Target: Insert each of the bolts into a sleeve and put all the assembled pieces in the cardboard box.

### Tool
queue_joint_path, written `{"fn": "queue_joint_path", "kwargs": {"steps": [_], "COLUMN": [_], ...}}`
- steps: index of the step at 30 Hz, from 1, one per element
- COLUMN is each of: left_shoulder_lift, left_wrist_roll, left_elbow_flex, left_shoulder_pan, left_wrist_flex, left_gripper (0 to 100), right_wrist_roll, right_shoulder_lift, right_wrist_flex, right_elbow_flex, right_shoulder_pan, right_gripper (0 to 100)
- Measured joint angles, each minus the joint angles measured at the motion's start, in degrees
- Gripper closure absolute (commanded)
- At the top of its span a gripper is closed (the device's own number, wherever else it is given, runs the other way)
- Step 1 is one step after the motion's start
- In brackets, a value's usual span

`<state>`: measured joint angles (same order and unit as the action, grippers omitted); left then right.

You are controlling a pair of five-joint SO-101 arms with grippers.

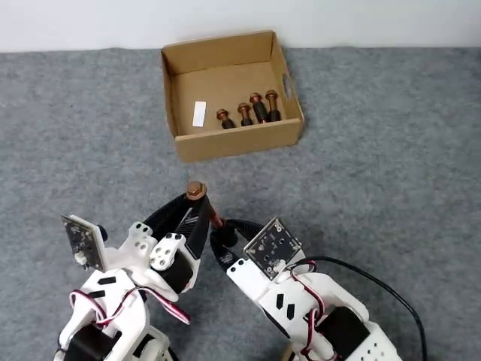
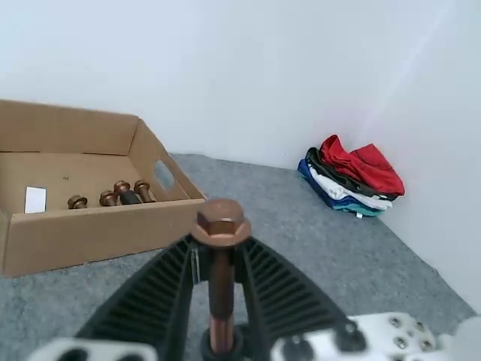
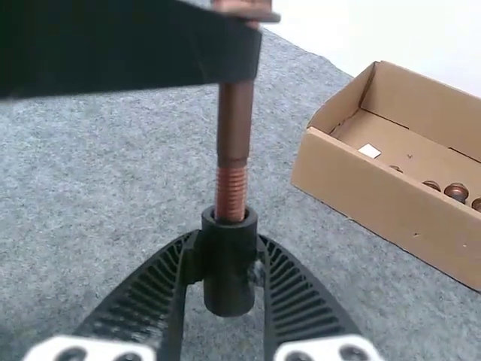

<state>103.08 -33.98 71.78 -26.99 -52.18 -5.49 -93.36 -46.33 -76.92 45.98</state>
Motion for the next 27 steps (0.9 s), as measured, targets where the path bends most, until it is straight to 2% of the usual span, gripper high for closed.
{"fn": "queue_joint_path", "kwargs": {"steps": [8,12,18,27], "left_shoulder_lift": [0.44,0.44,0.53,0.62], "left_wrist_roll": [-0.18,-0.18,6.07,7.21], "left_elbow_flex": [2.29,3.87,5.1,5.01], "left_shoulder_pan": [-4.48,-6.59,-6.68,-5.63], "left_wrist_flex": [-7.65,-8.62,-8.7,-10.64], "left_gripper": [99,98,81,79], "right_wrist_roll": [-2.99,-2.99,-2.99,-3.34], "right_shoulder_lift": [0.0,0.0,0.18,0.18], "right_wrist_flex": [0.0,0.0,0.35,0.53], "right_elbow_flex": [-0.09,-0.09,-0.26,-0.26], "right_shoulder_pan": [0.0,-0.09,-0.35,-0.26], "right_gripper": [99.0,99.0,99.0,99.0]}}
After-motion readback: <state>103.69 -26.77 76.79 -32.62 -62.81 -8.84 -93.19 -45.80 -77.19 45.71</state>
